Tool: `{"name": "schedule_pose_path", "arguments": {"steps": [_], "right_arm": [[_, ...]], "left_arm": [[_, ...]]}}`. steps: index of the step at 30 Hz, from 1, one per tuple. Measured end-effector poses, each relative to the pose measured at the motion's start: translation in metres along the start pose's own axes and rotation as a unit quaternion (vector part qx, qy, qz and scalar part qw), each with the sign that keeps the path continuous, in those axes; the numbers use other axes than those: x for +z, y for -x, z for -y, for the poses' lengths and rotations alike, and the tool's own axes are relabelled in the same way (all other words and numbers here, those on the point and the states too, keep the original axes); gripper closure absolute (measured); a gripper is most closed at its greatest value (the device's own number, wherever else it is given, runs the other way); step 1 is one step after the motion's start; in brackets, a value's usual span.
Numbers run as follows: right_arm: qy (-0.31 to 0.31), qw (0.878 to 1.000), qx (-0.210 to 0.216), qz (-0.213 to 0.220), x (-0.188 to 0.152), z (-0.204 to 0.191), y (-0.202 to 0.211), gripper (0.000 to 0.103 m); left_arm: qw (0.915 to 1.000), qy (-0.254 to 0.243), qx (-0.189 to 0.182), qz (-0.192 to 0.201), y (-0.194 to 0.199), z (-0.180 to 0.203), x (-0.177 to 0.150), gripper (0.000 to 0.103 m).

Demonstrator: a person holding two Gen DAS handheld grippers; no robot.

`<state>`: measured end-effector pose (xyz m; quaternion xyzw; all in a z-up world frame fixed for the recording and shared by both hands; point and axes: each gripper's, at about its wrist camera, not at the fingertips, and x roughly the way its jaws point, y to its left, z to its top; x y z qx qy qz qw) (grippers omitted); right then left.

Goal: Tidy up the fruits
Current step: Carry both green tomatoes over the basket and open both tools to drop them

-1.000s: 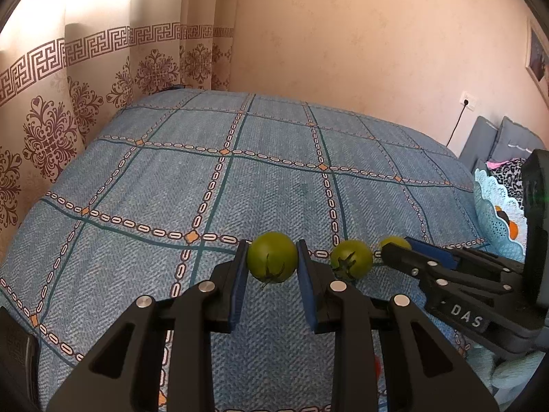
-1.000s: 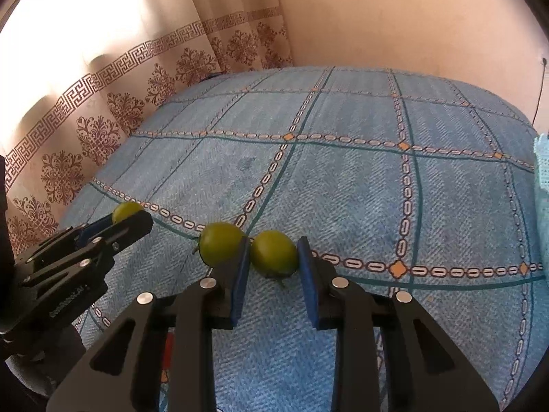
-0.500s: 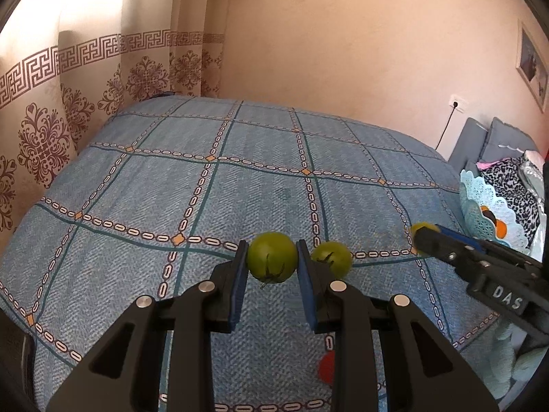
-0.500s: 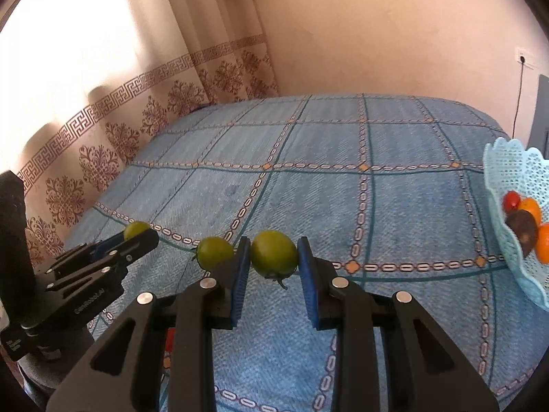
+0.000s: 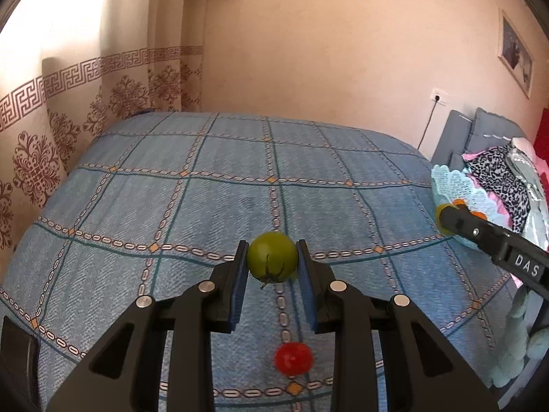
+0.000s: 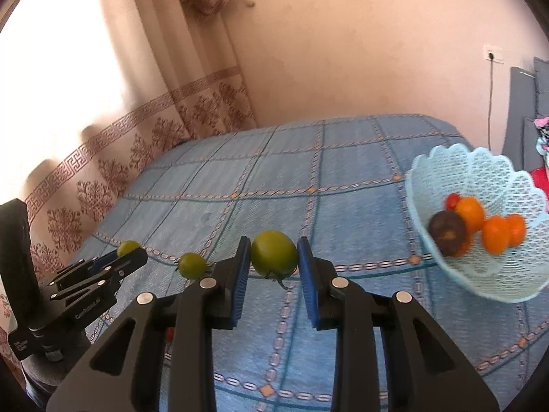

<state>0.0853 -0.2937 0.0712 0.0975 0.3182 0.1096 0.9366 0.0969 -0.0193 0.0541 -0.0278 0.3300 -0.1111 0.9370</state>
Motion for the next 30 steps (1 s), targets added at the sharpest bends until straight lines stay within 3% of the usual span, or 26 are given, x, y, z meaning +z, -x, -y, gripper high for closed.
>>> {"name": "schedule_pose_path", "arguments": {"steps": [18, 30], "right_arm": [[-0.083, 0.993, -0.066, 0.061, 0.005, 0.096, 0.062, 0.074], [-0.129, 0.981, -0.123, 0.07, -0.005, 0.146, 0.063, 0.074]], "left_arm": [[0.9982, -0.051, -0.031, 0.008, 0.013, 0.064, 0.017, 0.075], [0.9939, -0.095, -0.056, 0.004, 0.007, 0.108, 0.026, 0.075]]}}
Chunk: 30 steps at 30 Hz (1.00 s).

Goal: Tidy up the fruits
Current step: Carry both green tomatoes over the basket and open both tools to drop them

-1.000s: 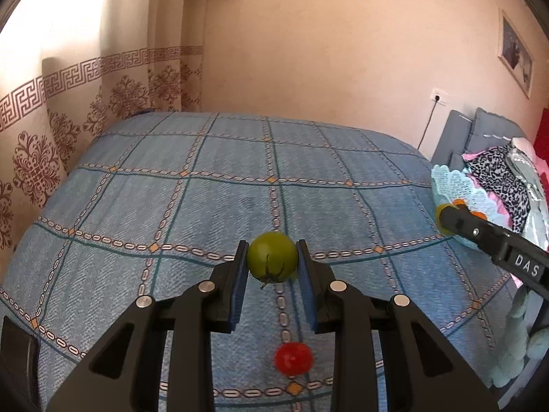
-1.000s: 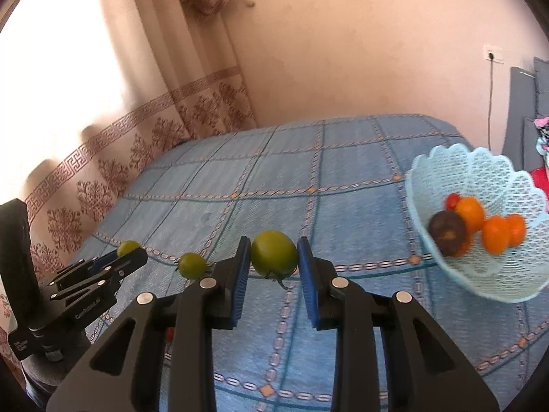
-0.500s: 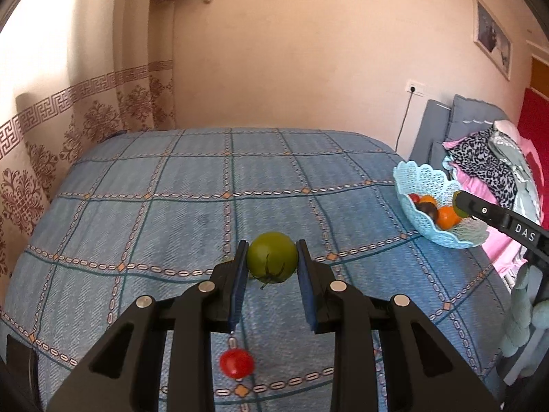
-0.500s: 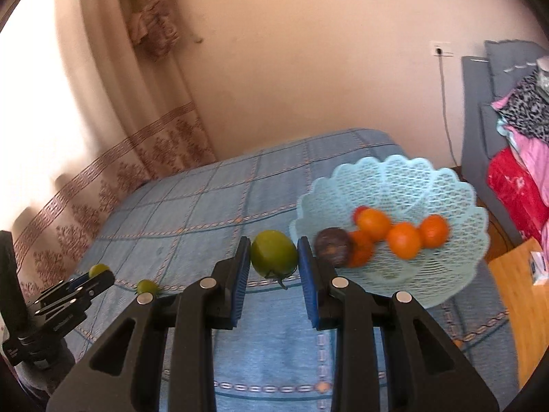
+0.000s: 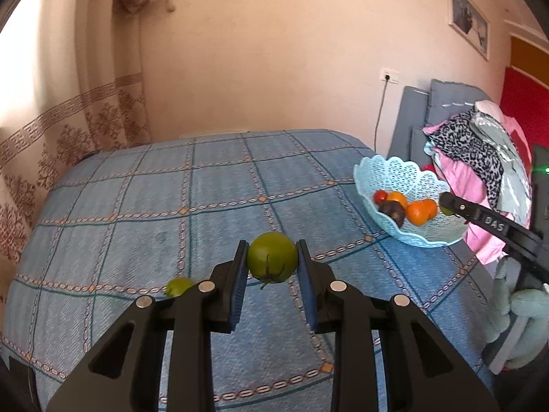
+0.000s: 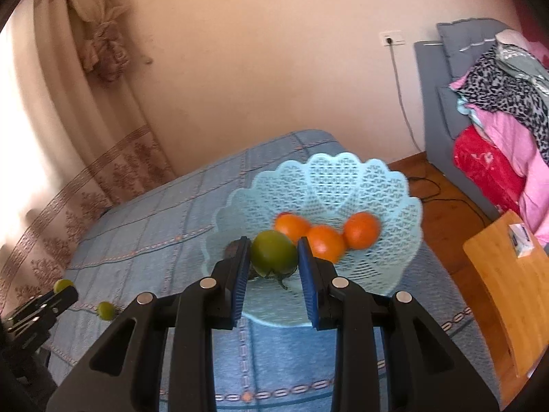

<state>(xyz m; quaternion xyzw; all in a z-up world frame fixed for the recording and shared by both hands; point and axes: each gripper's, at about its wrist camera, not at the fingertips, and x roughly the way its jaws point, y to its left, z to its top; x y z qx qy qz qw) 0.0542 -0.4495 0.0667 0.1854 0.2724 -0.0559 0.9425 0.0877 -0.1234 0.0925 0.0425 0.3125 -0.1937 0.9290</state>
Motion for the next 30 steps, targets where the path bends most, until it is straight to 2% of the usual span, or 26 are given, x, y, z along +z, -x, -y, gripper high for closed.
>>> {"name": "schedule_pose_path", "arguments": {"steps": [7, 13, 23, 30], "right_arm": [[-0.018, 1.0, -0.007, -0.002, 0.003, 0.017, -0.006, 0.074], [-0.026, 1.0, -0.01, -0.002, 0.005, 0.025, -0.007, 0.074], [-0.039, 0.999, -0.015, 0.006, 0.01, 0.037, -0.003, 0.074], [-0.047, 0.999, -0.02, 0.01, 0.012, 0.046, -0.003, 0.074]], "left_arm": [[0.9994, -0.026, -0.023, 0.0, -0.007, 0.029, 0.011, 0.075], [0.9971, -0.049, -0.057, 0.004, -0.016, 0.063, 0.023, 0.075], [0.988, -0.091, -0.125, 0.011, -0.041, 0.126, 0.039, 0.075], [0.983, -0.117, -0.141, 0.005, -0.066, 0.154, 0.041, 0.075]]}}
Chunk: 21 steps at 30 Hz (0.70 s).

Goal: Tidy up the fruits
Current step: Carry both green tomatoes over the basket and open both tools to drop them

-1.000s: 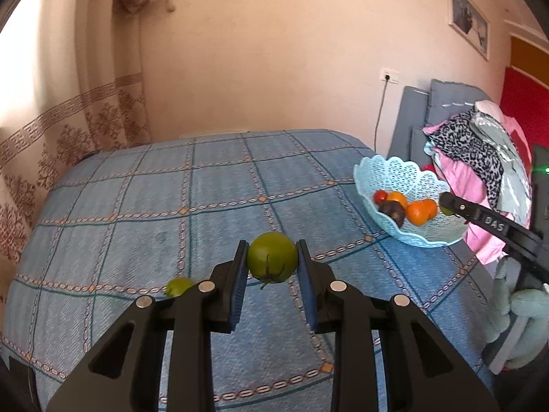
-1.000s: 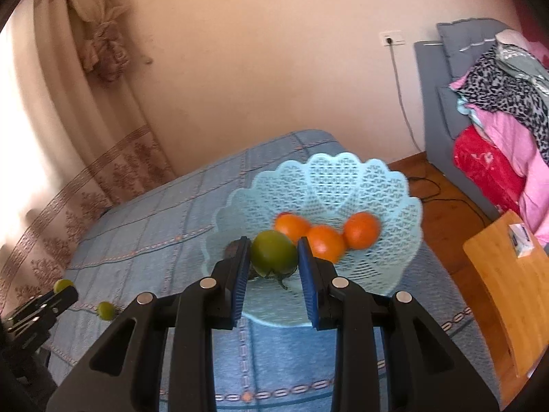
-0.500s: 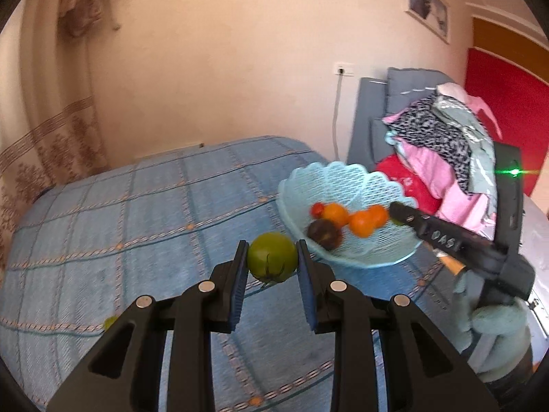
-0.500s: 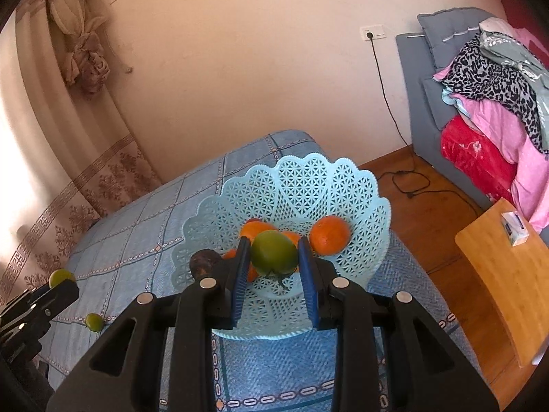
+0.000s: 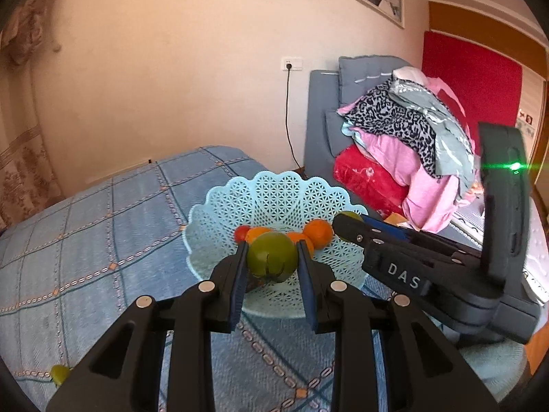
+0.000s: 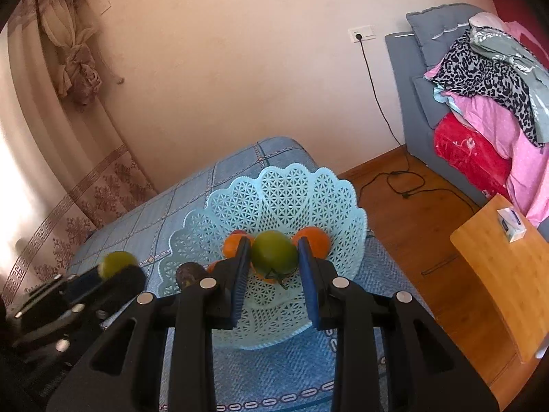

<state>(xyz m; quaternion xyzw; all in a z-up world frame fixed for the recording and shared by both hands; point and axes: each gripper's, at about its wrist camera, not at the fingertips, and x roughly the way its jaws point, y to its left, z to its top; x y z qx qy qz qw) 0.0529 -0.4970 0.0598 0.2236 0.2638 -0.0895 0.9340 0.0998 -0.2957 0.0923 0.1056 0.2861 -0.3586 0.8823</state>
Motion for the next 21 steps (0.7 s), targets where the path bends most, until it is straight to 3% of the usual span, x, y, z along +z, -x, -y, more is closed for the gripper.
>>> {"name": "schedule_pose_path", "arguments": {"steps": [4, 5, 7, 8, 18, 21], "right_arm": [[-0.004, 1.0, -0.003, -0.001, 0.001, 0.002, -0.002, 0.074], [-0.006, 1.0, -0.005, -0.001, 0.001, 0.003, -0.003, 0.074], [-0.019, 1.0, -0.009, 0.004, 0.002, 0.009, -0.002, 0.064], [-0.026, 1.0, -0.006, 0.007, 0.002, 0.011, -0.001, 0.056], [-0.027, 1.0, -0.004, 0.014, 0.002, 0.008, 0.004, 0.056], [-0.026, 1.0, -0.004, 0.017, 0.002, 0.007, 0.006, 0.056]], "left_arm": [[0.9999, 0.002, -0.009, -0.013, -0.017, 0.004, 0.001, 0.071], [0.9998, 0.004, -0.01, -0.017, -0.019, 0.003, 0.0, 0.055], [0.9996, 0.024, 0.008, -0.012, -0.02, -0.005, -0.002, 0.035], [0.9994, 0.031, 0.01, -0.012, -0.02, -0.01, -0.003, 0.034], [0.997, 0.065, 0.043, 0.006, -0.002, -0.041, 0.001, 0.033], [0.9964, 0.069, 0.05, 0.01, 0.006, -0.045, 0.001, 0.024]]}}
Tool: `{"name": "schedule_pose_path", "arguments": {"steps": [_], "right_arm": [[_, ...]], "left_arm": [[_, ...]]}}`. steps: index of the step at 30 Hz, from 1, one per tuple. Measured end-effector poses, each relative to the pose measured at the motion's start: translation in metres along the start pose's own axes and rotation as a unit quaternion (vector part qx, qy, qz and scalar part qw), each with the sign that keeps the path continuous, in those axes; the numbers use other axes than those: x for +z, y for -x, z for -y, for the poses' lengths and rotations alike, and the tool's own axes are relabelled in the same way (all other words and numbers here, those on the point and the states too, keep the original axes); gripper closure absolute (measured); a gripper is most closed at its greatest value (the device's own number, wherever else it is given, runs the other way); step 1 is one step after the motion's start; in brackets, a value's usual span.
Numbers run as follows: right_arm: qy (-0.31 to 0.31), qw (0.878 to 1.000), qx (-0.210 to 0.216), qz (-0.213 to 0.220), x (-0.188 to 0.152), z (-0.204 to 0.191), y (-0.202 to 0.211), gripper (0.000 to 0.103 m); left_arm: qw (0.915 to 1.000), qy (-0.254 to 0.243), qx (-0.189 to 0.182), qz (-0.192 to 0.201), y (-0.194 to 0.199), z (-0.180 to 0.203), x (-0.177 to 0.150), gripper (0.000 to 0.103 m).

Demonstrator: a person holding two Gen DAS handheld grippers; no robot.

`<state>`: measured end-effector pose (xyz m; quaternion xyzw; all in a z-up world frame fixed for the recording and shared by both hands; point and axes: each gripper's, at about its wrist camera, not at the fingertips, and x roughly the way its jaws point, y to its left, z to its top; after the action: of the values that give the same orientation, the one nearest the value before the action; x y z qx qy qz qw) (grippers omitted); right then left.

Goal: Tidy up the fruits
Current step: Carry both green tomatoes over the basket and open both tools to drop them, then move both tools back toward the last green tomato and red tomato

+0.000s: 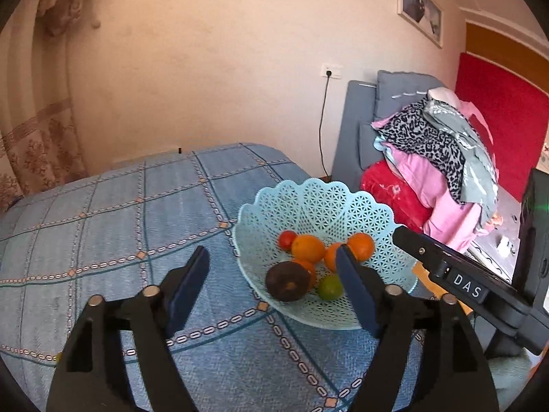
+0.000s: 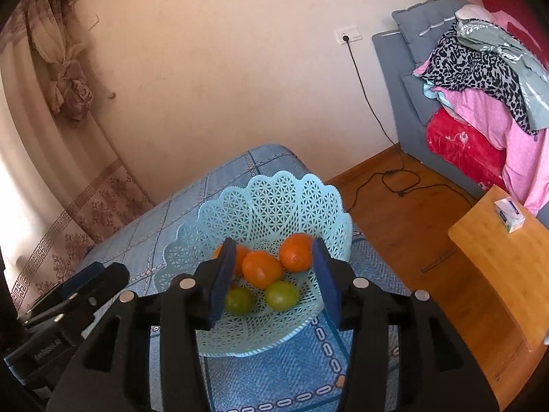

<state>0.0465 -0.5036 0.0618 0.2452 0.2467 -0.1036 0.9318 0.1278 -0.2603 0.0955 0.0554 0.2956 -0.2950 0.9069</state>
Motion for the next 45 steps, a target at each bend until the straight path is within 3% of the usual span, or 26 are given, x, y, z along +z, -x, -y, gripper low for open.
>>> {"name": "schedule_pose_path", "arguments": {"steps": [4, 7, 10, 22, 26, 35, 45], "right_arm": [[0.001, 1.0, 0.0, 0.006, 0.0, -0.002, 0.003, 0.055], [0.002, 1.0, 0.0, 0.018, 0.0, -0.004, 0.008, 0.047], [0.007, 1.0, 0.002, 0.025, 0.001, -0.008, 0.014, 0.046], [0.035, 0.999, 0.021, 0.032, -0.007, -0.033, 0.027, 0.043], [0.042, 0.998, 0.025, 0.038, -0.009, -0.039, 0.033, 0.038], [0.057, 0.997, 0.039, 0.03, -0.016, -0.054, 0.035, 0.038], [0.084, 0.995, 0.057, 0.005, -0.034, -0.079, 0.028, 0.037]], "left_arm": [[0.9999, -0.003, 0.009, 0.005, 0.009, -0.005, -0.001, 0.021], [0.9998, -0.007, 0.015, 0.011, 0.018, -0.009, -0.001, 0.018], [0.9996, -0.01, 0.021, 0.017, 0.027, -0.015, -0.001, 0.014], [0.9966, -0.006, 0.071, 0.041, 0.074, -0.055, -0.005, 0.013], [0.9948, -0.01, 0.092, 0.044, 0.087, -0.071, -0.01, 0.013], [0.9894, 0.015, 0.141, 0.029, 0.108, -0.118, -0.031, 0.013], [0.9841, 0.063, 0.166, -0.014, 0.103, -0.161, -0.065, 0.013]]}}
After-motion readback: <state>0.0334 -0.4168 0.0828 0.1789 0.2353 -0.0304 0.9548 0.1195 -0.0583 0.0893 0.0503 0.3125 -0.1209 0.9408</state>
